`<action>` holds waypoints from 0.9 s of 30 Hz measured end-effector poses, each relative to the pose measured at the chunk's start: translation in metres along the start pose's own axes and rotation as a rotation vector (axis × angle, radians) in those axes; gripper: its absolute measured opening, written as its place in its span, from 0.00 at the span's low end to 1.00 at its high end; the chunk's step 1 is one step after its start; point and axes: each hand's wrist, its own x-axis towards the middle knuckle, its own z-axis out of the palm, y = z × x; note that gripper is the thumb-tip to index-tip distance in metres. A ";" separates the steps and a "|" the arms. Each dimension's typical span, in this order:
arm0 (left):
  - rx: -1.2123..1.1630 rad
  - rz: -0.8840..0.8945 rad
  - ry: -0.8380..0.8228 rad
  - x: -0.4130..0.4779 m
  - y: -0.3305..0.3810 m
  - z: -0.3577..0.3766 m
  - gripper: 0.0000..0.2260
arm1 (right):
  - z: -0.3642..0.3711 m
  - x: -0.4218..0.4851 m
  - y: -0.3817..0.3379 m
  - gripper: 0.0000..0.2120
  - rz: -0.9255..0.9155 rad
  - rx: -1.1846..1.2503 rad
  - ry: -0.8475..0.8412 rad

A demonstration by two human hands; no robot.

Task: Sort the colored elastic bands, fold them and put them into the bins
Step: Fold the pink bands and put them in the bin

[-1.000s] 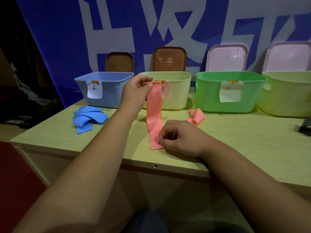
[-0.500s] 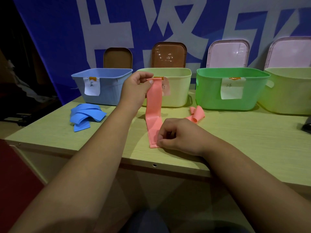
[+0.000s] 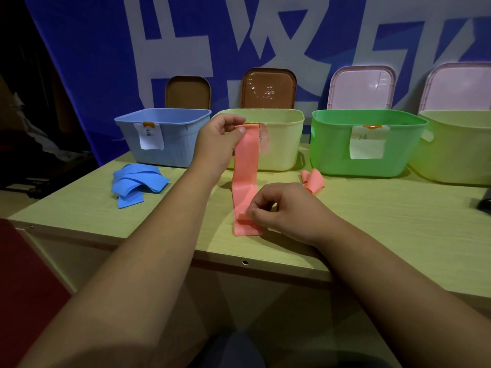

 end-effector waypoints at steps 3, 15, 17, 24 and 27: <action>0.005 0.009 0.004 0.001 0.001 -0.001 0.08 | 0.000 0.000 -0.001 0.03 -0.019 0.010 0.007; -0.022 0.015 0.014 0.006 -0.007 0.002 0.09 | 0.010 0.002 0.000 0.03 -0.157 -0.107 -0.137; -0.031 0.016 0.017 0.006 -0.011 0.002 0.09 | 0.010 0.003 -0.001 0.03 -0.161 -0.107 -0.110; -0.070 0.017 0.037 0.008 -0.017 0.000 0.09 | 0.003 0.004 -0.001 0.03 -0.113 -0.061 0.093; -0.068 0.030 0.036 0.009 -0.015 -0.001 0.09 | 0.001 0.005 0.000 0.02 -0.113 -0.089 0.197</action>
